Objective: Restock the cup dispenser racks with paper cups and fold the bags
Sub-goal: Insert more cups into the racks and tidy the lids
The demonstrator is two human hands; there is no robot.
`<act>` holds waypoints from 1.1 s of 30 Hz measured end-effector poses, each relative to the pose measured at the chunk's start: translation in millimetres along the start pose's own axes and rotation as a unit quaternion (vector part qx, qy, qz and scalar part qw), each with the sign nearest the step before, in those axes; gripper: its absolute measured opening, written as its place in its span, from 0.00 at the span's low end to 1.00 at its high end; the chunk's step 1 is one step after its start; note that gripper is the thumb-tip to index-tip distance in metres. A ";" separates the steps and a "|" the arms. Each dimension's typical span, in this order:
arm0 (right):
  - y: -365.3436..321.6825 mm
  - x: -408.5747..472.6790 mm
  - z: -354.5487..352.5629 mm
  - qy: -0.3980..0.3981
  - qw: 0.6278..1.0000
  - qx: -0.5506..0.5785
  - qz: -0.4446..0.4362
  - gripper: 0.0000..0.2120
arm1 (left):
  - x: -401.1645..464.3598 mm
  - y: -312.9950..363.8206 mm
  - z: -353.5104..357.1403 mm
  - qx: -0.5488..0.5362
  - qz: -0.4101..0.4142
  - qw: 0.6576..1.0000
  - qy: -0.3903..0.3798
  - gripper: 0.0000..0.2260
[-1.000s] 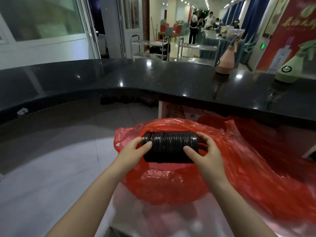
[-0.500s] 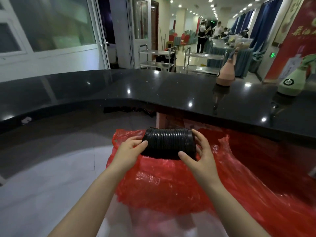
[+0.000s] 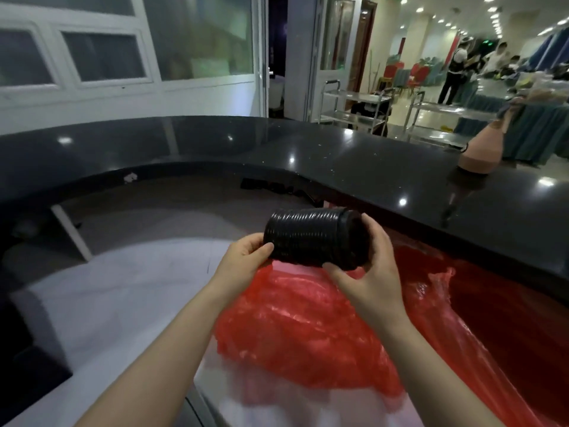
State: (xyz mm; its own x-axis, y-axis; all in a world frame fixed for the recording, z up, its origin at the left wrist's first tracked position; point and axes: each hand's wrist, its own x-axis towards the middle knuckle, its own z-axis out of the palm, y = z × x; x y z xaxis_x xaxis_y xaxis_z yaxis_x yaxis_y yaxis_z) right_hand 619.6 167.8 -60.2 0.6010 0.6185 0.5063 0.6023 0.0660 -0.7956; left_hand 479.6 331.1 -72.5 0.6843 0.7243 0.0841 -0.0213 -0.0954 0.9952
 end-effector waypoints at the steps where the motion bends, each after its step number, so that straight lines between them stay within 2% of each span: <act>1: -1.5 1.8 2.5 -0.013 1.000 0.005 -0.016 0.41 | -5.1 -0.8 0.5 -0.034 -0.013 0.999 0.015 0.09; 4: -11.7 6.3 15.2 -0.050 0.997 0.041 -0.031 0.40 | -22.5 -1.2 -3.2 -0.123 -0.037 0.989 0.070 0.08; 9: -38.4 3.2 67.7 -0.087 0.981 0.169 -0.045 0.35 | -63.7 2.1 -40.7 -0.260 -0.052 0.954 0.141 0.06; 12: -55.6 -6.5 108.2 -0.138 0.960 0.234 -0.068 0.35 | -100.5 2.8 -76.4 -0.275 -0.049 0.937 0.209 0.06; 15: -76.7 -20.3 145.5 -0.213 0.924 0.309 -0.075 0.35 | -144.2 2.7 -114.8 -0.289 -0.033 0.920 0.261 0.07; 19: -112.0 -39.7 190.9 -0.293 0.876 0.375 -0.081 0.38 | -192.5 1.6 -157.3 -0.211 -0.021 0.921 0.328 0.08; 22: -138.6 -49.9 224.3 -0.336 0.860 0.371 -0.095 0.39 | -214.8 0.4 -183.6 -0.187 -0.003 0.908 0.374 0.18; 26: -164.0 -61.0 266.6 -0.374 0.865 0.306 -0.132 0.43 | -225.5 -2.0 -212.2 -0.171 -0.012 0.897 0.408 0.32; 30: -171.2 -69.1 297.6 -0.401 0.865 0.259 -0.155 0.45 | -219.5 -7.6 -239.7 -0.174 -0.008 0.886 0.429 0.34; 33: -171.6 -64.3 313.5 -0.382 0.879 0.234 -0.163 0.45 | -214.2 -14.6 -261.0 -0.142 0.000 0.909 0.391 0.33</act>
State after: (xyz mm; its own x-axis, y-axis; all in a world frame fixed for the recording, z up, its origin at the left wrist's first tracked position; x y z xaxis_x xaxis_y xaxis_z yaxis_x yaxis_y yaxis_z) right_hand 312.9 362.1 -60.6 -0.1998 0.8408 0.5031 0.2870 0.5411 -0.7905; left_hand 143.0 355.5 -92.0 -0.0411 0.9990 -0.0168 -0.2847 0.0044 0.9586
